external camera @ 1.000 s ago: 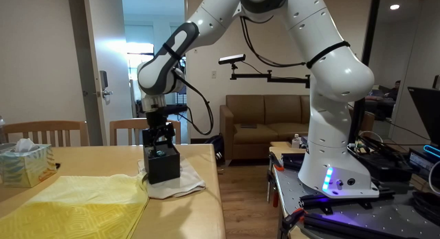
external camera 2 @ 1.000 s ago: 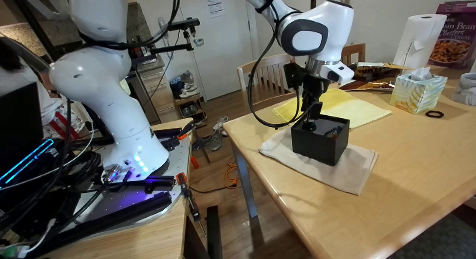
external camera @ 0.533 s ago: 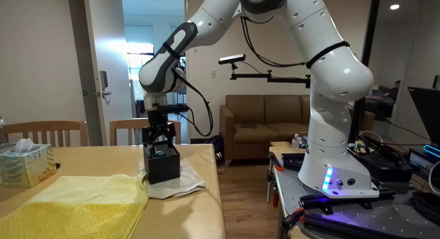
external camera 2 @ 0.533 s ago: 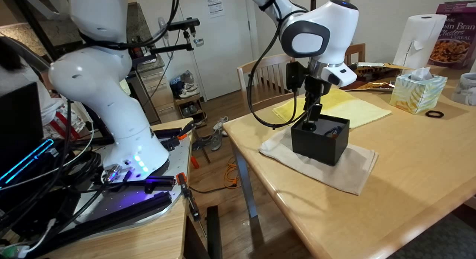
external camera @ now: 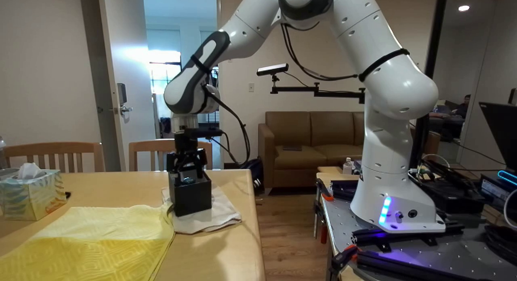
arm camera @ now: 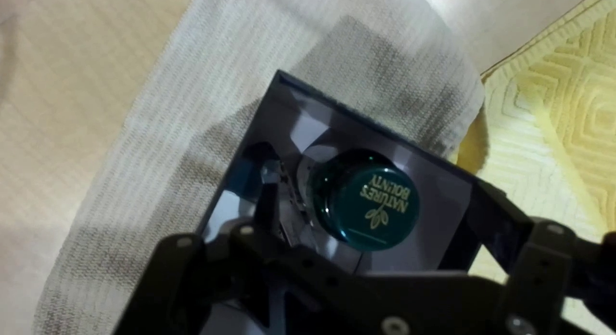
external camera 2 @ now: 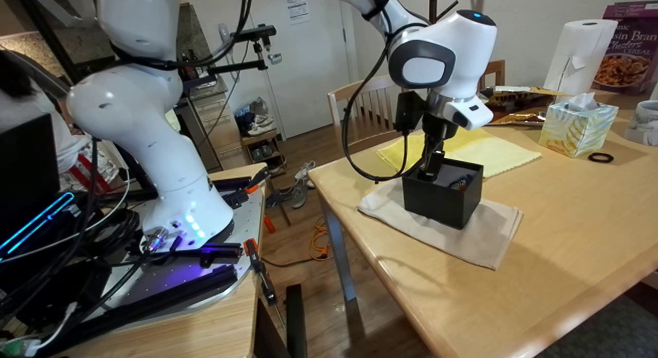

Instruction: Pick up the bottle in the black box and place it on the table

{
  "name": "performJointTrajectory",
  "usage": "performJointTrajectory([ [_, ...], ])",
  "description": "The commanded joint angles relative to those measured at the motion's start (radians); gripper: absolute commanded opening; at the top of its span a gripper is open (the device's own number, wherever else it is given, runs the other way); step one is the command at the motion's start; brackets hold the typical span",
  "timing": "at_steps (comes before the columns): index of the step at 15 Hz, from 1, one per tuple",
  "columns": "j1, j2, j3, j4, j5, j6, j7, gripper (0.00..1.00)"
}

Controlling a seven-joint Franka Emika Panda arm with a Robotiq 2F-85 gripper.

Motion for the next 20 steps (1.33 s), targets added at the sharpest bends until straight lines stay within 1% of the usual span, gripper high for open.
performJointTrajectory([
  [1,0.001,0.018,0.004,-0.019,0.003,0.115,-0.003,1.00],
  [3,0.002,0.029,0.007,-0.037,-0.002,0.210,-0.015,1.00],
  [5,-0.001,0.042,0.012,-0.049,-0.002,0.278,-0.017,1.00],
  [6,-0.004,0.050,0.016,-0.052,0.001,0.304,-0.019,0.75],
  [7,-0.005,0.057,0.017,-0.056,-0.001,0.324,-0.018,0.74],
  [8,-0.007,0.061,0.020,-0.059,-0.001,0.339,-0.018,0.68],
  [11,-0.009,0.074,0.027,-0.061,0.001,0.367,-0.016,0.46],
  [18,-0.017,0.086,0.051,-0.054,0.006,0.391,-0.019,0.05],
  [20,-0.019,0.082,0.060,-0.056,0.010,0.397,-0.024,0.00],
])
